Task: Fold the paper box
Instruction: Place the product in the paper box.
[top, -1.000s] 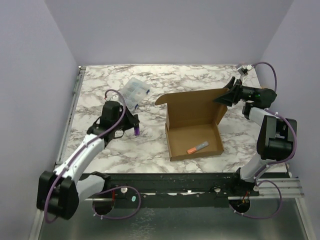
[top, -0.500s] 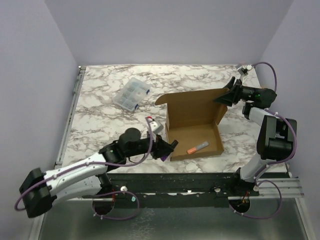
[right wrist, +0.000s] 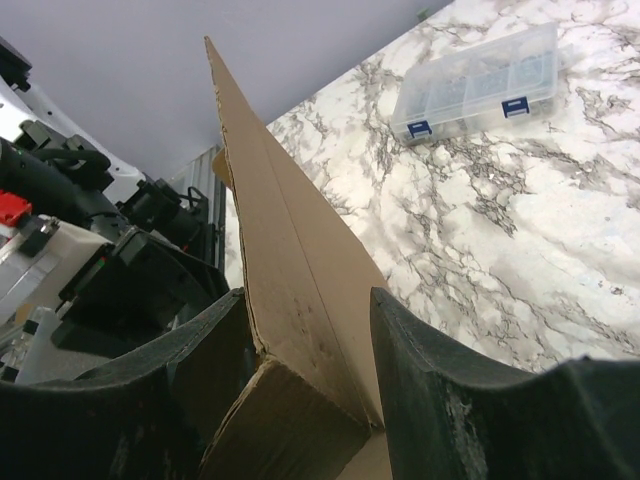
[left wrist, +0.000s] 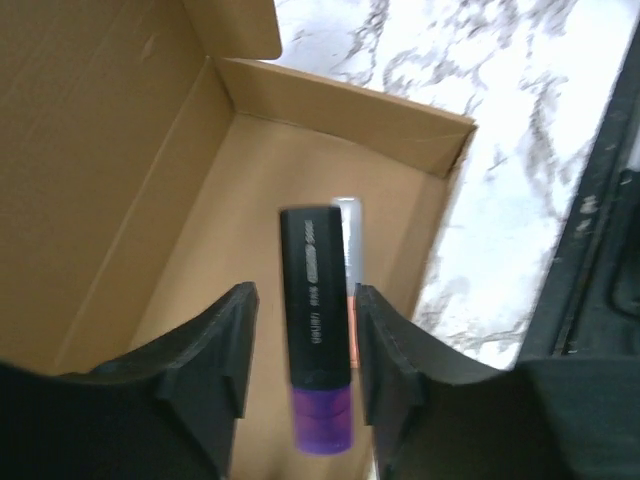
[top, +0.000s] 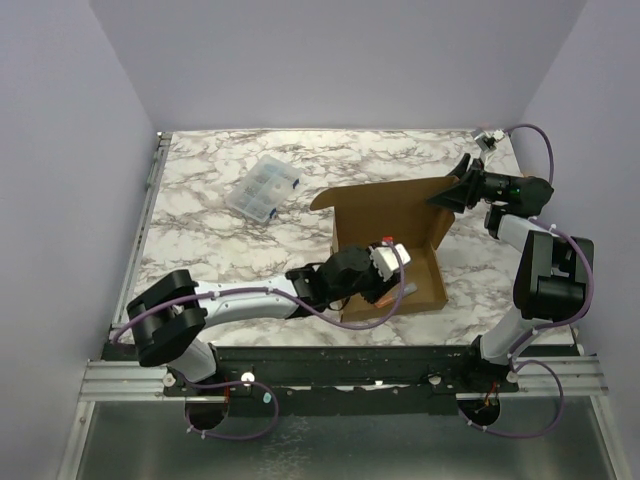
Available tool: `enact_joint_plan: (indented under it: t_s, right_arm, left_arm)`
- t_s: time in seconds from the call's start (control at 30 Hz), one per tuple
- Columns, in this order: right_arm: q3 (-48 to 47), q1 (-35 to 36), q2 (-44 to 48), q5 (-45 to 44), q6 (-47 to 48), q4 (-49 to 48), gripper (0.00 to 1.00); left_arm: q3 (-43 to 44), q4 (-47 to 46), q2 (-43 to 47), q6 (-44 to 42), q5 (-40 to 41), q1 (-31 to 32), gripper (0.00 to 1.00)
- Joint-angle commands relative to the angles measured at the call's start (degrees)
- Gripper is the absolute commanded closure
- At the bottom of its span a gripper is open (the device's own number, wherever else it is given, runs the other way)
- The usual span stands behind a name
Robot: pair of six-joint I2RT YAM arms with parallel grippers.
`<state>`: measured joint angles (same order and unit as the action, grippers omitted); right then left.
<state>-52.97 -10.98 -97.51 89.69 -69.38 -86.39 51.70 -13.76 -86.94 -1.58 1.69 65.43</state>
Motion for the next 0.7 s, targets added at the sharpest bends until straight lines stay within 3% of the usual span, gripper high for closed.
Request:
enact_joint_plan:
  t_s: [0.0, 0.1, 0.2, 0.37, 0.47, 0.57, 0.67]
  right_arm:
    - [0.64, -0.35, -0.79, 15.76, 0.38, -15.92, 0.44]
    - [0.63, -0.31, -1.17, 15.84, 0.46, -15.92, 0.44]
    - [0.83, -0.33, -1.11, 15.83, 0.44, -15.92, 0.44]
    - [1.38, -0.35, -0.33, 15.86, 0.56, -15.92, 0.44]
    - [1.70, -0.31, 0.44, 15.83, 0.39, -15.92, 0.44]
    - [2.22, -0.35, 1.31, 15.81, 0.18, -15.92, 0.44]
    - [2.59, -0.30, 2.05, 15.87, -0.09, -15.92, 0.44]
  left_arm:
    - [2.34, 0.55, 0.06, -5.05, 8.89, 1.46, 0.46]
    - [2.23, 0.63, 2.79, -4.74, 9.93, 1.49, 0.45]
    - [0.76, 1.06, 7.96, -2.20, 5.64, 1.63, 0.45]
    - [-9.10, 4.22, 22.27, 7.93, 0.52, -0.44, 0.50]
    - [-18.02, 4.49, 34.19, 15.01, 2.67, -3.66, 0.52]
    - [-24.46, 6.69, 46.68, 21.36, 8.67, -7.73, 0.62]
    - [-26.52, 12.63, 52.11, 25.25, 15.02, -12.52, 0.70]
